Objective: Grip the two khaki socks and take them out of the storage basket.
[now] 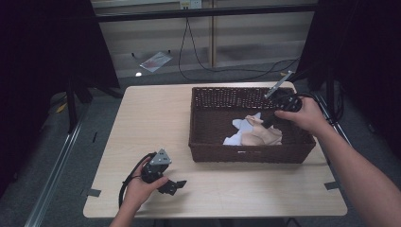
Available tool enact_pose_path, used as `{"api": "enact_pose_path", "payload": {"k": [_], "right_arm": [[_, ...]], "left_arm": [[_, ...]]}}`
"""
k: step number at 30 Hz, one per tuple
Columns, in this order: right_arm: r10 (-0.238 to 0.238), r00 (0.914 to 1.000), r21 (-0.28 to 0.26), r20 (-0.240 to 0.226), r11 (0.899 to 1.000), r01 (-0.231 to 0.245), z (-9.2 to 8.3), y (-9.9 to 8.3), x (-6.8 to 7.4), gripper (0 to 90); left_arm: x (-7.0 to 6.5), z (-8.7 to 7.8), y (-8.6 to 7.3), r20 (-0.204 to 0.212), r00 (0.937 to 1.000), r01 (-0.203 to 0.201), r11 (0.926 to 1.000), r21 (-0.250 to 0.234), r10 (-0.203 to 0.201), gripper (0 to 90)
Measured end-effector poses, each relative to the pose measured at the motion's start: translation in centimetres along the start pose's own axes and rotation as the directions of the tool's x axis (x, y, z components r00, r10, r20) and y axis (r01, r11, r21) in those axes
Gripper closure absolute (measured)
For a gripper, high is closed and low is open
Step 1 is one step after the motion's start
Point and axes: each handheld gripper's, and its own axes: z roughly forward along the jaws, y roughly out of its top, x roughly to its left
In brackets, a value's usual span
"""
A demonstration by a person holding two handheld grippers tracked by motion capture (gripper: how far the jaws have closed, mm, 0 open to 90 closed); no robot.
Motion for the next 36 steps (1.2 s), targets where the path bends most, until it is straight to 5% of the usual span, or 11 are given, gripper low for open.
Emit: {"api": "enact_pose_path", "payload": {"k": [18,36], "right_arm": [[-0.053,0.9972,-0.043,-0.053,0.998,0.050,-3.9,0.0,1.7,87.1],[-0.134,0.9847,-0.036,-0.111,0.991,0.131,-5.4,-0.6,3.8,86.9]], "left_arm": [[0.0,0.1,0.0,0.004,1.0000,0.002,1.0000,-0.002,-0.002,0.8],[0.1,0.1,0.0,0.006,1.0000,0.003,1.0000,0.002,-0.003,0.8]]}}
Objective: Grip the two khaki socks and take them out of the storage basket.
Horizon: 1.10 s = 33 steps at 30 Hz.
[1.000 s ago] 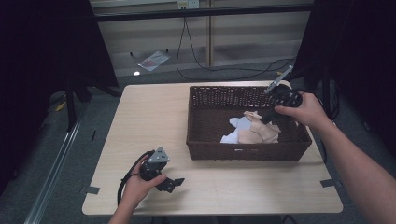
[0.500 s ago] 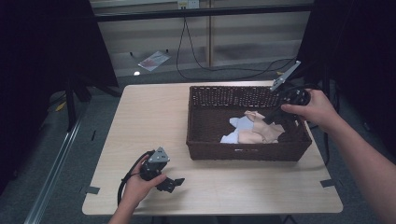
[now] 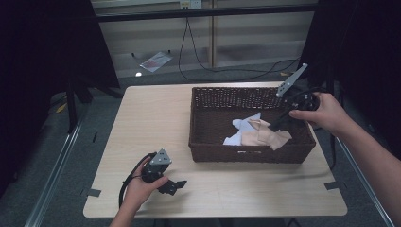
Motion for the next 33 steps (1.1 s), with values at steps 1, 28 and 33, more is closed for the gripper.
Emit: {"api": "enact_pose_path", "payload": {"k": [1,28,33], "right_arm": [[0.000,1.0000,0.000,0.000,1.000,0.000,0.0,0.0,0.0,86.9],[-0.106,0.9902,-0.018,-0.090,0.994,0.105,1.0,-0.8,3.3,86.6],[-0.121,0.9871,-0.007,-0.105,0.993,0.121,2.1,-0.9,3.9,86.6]], "left_arm": [[0.0,0.0,0.0,0.001,1.0000,0.000,1.0000,0.000,0.000,0.8],[-0.1,0.0,0.0,0.000,1.0000,0.001,1.0000,-0.007,-0.001,0.8],[-0.1,0.0,0.0,0.001,1.0000,0.002,1.0000,-0.008,-0.002,0.8]]}}
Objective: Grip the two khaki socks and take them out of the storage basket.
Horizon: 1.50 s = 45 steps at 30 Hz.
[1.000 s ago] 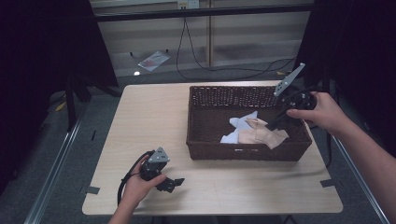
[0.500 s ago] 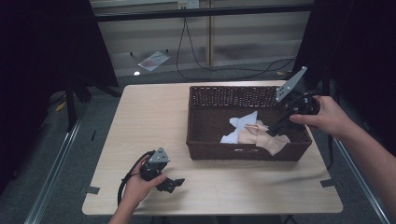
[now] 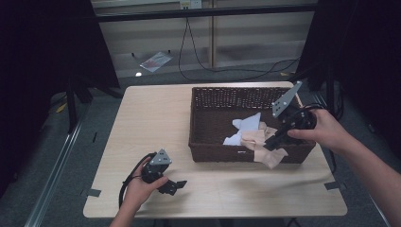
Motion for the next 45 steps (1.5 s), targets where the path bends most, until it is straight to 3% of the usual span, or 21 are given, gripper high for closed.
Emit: {"api": "enact_pose_path", "payload": {"k": [12,13,17,19,21,23,24,27,28,37,41,45], "right_arm": [[-0.019,0.9996,0.047,-0.023,0.999,0.020,3.6,-0.3,0.6,84.4],[-0.024,0.9993,0.049,-0.030,0.998,0.025,3.9,-0.3,0.5,81.8],[-0.020,0.9998,0.054,-0.009,0.998,0.021,4.2,-0.2,0.8,56.7],[-0.013,0.9998,0.045,-0.015,0.999,0.014,4.1,-0.1,0.8,55.3],[-0.007,0.9999,0.038,0.010,0.999,0.007,3.5,-0.1,0.7,45.5],[-0.003,0.9997,0.017,0.024,1.000,0.002,2.9,0.0,0.3,40.5],[0.014,0.9985,-0.018,0.053,1.000,-0.013,2.4,0.1,-0.1,34.6],[0.025,0.9972,-0.031,0.070,0.999,-0.023,2.0,0.1,-0.7,33.8],[0.044,0.9945,-0.038,0.095,0.998,-0.041,1.9,0.2,-1.4,29.2],[0.098,0.9861,-0.024,0.134,0.995,-0.095,2.7,0.4,-3.9,22.6],[0.107,0.9781,0.006,0.178,0.994,-0.110,3.5,0.3,-5.2,19.7],[0.138,0.9704,0.004,0.198,0.990,-0.141,4.0,-0.1,-6.5,19.7]], "left_arm": [[0.0,0.0,0.0,0.001,1.0000,0.001,1.0000,-0.003,-0.001,0.8],[0.0,0.0,0.0,-0.001,1.0000,-0.005,1.0000,0.000,0.005,0.8],[0.0,0.0,0.0,0.005,1.0000,-0.004,1.0000,-0.004,0.004,0.8],[0.0,0.0,0.0,0.005,1.0000,-0.005,1.0000,-0.005,0.005,0.8],[0.0,0.0,0.0,0.005,1.0000,-0.004,1.0000,-0.004,0.004,0.8],[0.0,0.0,0.0,0.002,1.0000,-0.008,1.0000,0.003,0.008,0.8],[0.0,0.0,0.1,0.002,0.9999,-0.011,0.9999,0.003,0.011,0.8],[-0.1,0.1,0.1,0.003,0.9999,-0.010,0.9999,0.005,0.010,0.8],[-0.1,0.1,0.1,0.003,0.9999,-0.011,0.9999,0.006,0.011,0.8],[0.0,0.0,0.0,0.003,0.9999,-0.010,0.9999,0.002,0.010,0.8],[-0.1,0.0,0.1,0.004,0.9999,-0.010,0.9999,0.002,0.010,0.8],[-0.1,0.0,0.1,0.004,0.9999,-0.012,0.9999,0.003,0.012,0.8]]}}
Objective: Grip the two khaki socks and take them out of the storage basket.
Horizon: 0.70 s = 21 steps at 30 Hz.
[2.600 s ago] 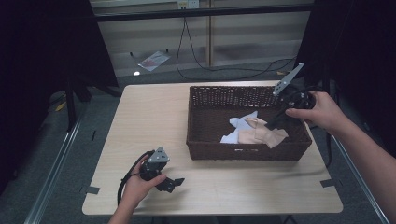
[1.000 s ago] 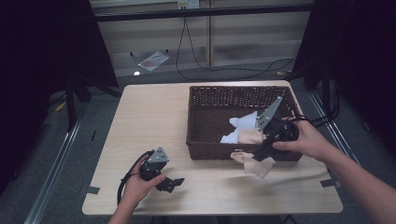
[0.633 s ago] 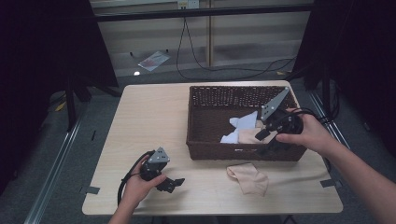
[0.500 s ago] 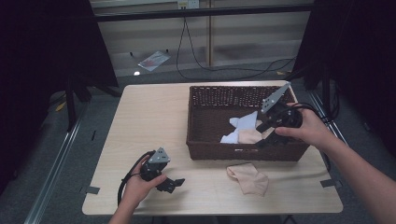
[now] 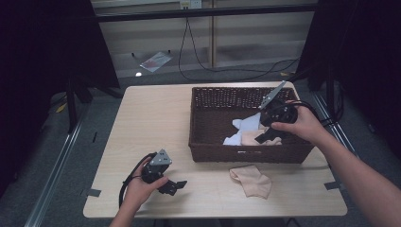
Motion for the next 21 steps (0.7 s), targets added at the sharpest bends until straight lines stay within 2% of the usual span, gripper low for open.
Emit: {"api": "enact_pose_path", "payload": {"k": [4,9,13,21], "right_arm": [[0.025,0.9995,0.013,0.021,1.000,-0.026,0.9,-0.1,-0.9,20.7],[0.019,0.9987,0.030,0.047,0.999,-0.020,1.6,0.0,-1.4,20.8],[0.020,0.9986,0.030,0.048,0.999,-0.022,2.1,0.3,-1.5,20.8],[0.016,0.9986,0.061,0.050,0.998,-0.019,3.3,0.7,-1.7,19.4]], "left_arm": [[0.0,0.0,0.0,-0.003,1.0000,-0.002,1.0000,0.001,0.002,0.8],[0.0,0.0,0.0,0.001,1.0000,0.004,1.0000,-0.007,-0.004,0.8],[0.0,0.0,0.0,0.001,1.0000,0.001,1.0000,-0.008,-0.001,0.8],[0.0,-0.1,0.0,0.002,1.0000,0.000,1.0000,-0.008,0.000,0.9]]}}
